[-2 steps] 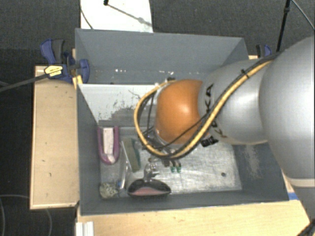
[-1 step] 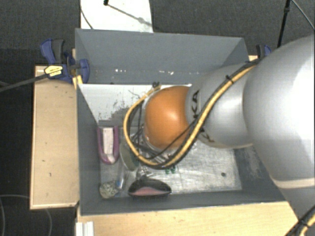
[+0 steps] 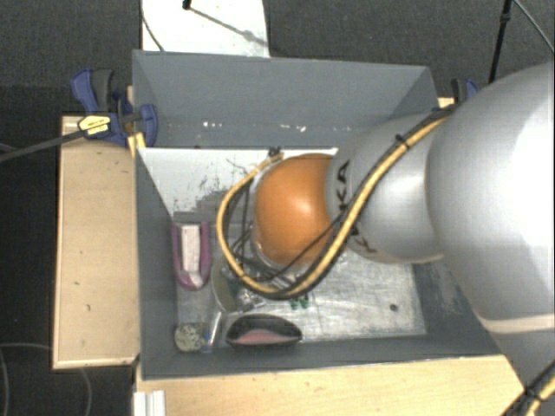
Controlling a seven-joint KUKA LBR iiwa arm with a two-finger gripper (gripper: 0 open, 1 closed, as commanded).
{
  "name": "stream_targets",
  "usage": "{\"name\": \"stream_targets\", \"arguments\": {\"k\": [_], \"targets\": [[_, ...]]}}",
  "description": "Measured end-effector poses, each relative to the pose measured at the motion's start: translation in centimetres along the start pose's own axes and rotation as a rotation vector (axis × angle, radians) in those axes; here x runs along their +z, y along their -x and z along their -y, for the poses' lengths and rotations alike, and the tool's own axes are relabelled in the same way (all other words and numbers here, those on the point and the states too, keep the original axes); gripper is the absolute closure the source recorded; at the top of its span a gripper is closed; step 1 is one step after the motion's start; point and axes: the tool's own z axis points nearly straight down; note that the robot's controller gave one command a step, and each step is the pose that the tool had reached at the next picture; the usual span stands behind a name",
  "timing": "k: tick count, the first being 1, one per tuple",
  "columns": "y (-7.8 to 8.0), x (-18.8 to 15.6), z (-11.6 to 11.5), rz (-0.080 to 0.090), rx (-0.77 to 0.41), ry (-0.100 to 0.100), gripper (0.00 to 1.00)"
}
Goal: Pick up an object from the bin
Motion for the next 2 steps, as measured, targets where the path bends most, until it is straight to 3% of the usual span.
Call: {"name": "stream_targets", "arguments": {"k": [1, 2], "targets": [[0.4, -9.8, 0.2, -0.043, 0.066, -0.002, 1.0], [4.6, -19.9, 8.9, -0.042, -0.158, 0.0, 1.0]]}}
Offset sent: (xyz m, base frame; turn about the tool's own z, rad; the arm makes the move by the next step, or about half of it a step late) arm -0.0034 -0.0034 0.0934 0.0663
